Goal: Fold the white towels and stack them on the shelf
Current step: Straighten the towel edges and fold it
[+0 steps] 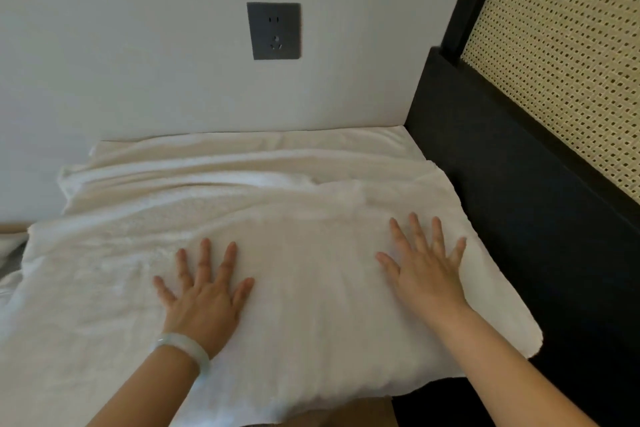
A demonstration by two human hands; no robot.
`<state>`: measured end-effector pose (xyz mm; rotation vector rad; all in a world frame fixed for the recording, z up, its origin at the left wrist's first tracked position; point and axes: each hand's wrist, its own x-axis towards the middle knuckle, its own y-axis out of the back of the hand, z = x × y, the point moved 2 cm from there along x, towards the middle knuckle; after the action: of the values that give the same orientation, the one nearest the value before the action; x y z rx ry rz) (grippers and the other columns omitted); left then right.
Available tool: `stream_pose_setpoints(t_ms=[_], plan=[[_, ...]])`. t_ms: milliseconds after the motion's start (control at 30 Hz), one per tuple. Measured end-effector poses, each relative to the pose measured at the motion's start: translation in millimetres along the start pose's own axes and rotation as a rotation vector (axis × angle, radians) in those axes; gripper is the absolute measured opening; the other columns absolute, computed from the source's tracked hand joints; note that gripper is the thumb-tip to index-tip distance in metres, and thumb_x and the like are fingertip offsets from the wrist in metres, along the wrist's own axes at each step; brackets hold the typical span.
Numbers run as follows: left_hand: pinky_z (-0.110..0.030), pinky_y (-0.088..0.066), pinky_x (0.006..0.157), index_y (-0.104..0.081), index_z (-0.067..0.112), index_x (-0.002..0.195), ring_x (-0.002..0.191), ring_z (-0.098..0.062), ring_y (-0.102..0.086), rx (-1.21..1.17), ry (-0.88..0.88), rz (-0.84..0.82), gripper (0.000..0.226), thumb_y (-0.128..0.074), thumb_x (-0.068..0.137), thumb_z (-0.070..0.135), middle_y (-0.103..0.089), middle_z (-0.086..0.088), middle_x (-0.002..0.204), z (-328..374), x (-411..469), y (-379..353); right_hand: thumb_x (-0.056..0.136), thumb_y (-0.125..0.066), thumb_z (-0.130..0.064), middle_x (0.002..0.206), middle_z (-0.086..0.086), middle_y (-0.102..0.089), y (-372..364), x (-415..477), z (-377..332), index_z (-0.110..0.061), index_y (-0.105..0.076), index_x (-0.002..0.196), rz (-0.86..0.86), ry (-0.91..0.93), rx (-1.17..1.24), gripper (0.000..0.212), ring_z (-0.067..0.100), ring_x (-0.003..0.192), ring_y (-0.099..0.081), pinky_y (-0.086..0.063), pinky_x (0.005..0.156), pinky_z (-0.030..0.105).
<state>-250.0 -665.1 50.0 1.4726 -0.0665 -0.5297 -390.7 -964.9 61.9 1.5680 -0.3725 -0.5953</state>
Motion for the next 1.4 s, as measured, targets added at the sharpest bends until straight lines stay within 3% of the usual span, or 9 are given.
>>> stream_pose_setpoints(t_ms=[200, 400, 600, 700, 800, 933, 1100, 1200, 1400], plan=[[-0.069, 0.007, 0.112, 0.031, 0.047, 0.142, 0.145, -0.034, 0.027, -0.002, 0.024, 0.080, 0.065, -0.001, 0.089, 0.069, 0.029, 0.005, 0.159, -17, 6, -6, 0.084, 0.005, -0.076, 0.165, -0.004, 0.019, -21, 25, -84, -0.043, 0.012, 0.154, -0.051, 0.104, 0.021, 0.078, 0.039, 0.150, 0.016, 0.008, 0.108, 0.076], [-0.072, 0.005, 0.110, 0.023, 0.048, 0.146, 0.146, -0.035, 0.023, 0.032, 0.002, 0.067, 0.067, 0.003, 0.085, 0.071, 0.024, 0.005, 0.161, -28, 69, 12, 0.077, 0.014, -0.078, 0.165, -0.004, 0.017, -16, 89, -101, -0.044, 0.014, 0.153, -0.065, 0.082, 0.001, 0.083, 0.039, 0.150, 0.013, 0.008, 0.106, 0.078], [-0.065, 0.006, 0.115, 0.013, 0.042, 0.152, 0.147, -0.028, 0.022, 0.004, -0.064, -0.100, 0.065, -0.015, 0.097, 0.064, 0.025, 0.006, 0.161, -31, 131, 61, 0.098, -0.016, -0.068, 0.166, -0.006, 0.015, 23, 152, -117, -0.039, 0.006, 0.157, -0.185, 0.095, 0.146, 0.069, 0.030, 0.152, 0.015, 0.004, 0.114, 0.070], [-0.063, 0.013, 0.112, 0.015, 0.043, 0.151, 0.146, -0.029, 0.026, 0.027, -0.079, 0.034, 0.068, -0.003, 0.091, 0.071, 0.028, 0.006, 0.158, -40, 92, 57, 0.090, -0.004, -0.073, 0.167, -0.006, 0.008, 26, 108, -106, -0.038, 0.005, 0.157, -0.039, 0.174, 0.159, 0.076, 0.025, 0.152, 0.014, 0.007, 0.116, 0.064], [-0.063, 0.015, 0.110, 0.028, 0.051, 0.143, 0.142, -0.035, 0.031, 0.004, -0.056, 0.030, 0.070, 0.010, 0.081, 0.079, 0.038, 0.006, 0.152, -51, 23, 22, 0.080, 0.014, -0.080, 0.166, -0.011, 0.011, -6, 25, -88, -0.047, 0.015, 0.152, -0.066, 0.276, 0.073, 0.079, 0.023, 0.152, 0.014, 0.009, 0.115, 0.062], [-0.064, 0.010, 0.115, 0.033, 0.050, 0.141, 0.143, -0.031, 0.033, 0.046, -0.081, 0.038, 0.069, 0.014, 0.080, 0.077, 0.038, 0.008, 0.154, -64, 9, 5, 0.086, 0.011, -0.076, 0.162, -0.018, 0.022, -19, 20, -74, -0.048, 0.020, 0.151, -0.074, 0.295, 0.001, 0.071, 0.018, 0.151, 0.020, 0.012, 0.118, 0.059], [-0.064, 0.007, 0.116, 0.024, 0.044, 0.148, 0.145, -0.032, 0.026, 0.034, -0.033, 0.018, 0.068, 0.002, 0.088, 0.069, 0.031, 0.005, 0.158, -49, 55, 23, 0.098, -0.014, -0.064, 0.165, -0.012, 0.014, 5, 66, -99, -0.039, 0.004, 0.157, -0.132, 0.261, 0.113, 0.067, 0.020, 0.152, 0.016, 0.011, 0.118, 0.060], [-0.063, 0.011, 0.115, 0.024, 0.047, 0.146, 0.145, -0.027, 0.028, 0.010, -0.079, 0.053, 0.067, 0.005, 0.087, 0.070, 0.035, 0.009, 0.155, -39, 37, 13, 0.093, -0.005, -0.066, 0.167, -0.006, 0.003, 7, 46, -88, -0.033, -0.001, 0.158, -0.017, 0.230, 0.171, 0.073, 0.016, 0.153, 0.009, 0.015, 0.117, 0.054], [-0.055, 0.009, 0.119, 0.023, 0.046, 0.147, 0.145, -0.015, 0.027, 0.053, -0.154, 0.099, 0.069, 0.013, 0.083, 0.071, 0.031, 0.016, 0.156, -64, -7, -6, 0.091, -0.002, -0.070, 0.161, -0.011, 0.028, -13, 0, 35, -0.041, 0.025, 0.150, -0.168, -0.139, 0.119, 0.071, 0.016, 0.149, 0.024, 0.013, 0.119, 0.056]])
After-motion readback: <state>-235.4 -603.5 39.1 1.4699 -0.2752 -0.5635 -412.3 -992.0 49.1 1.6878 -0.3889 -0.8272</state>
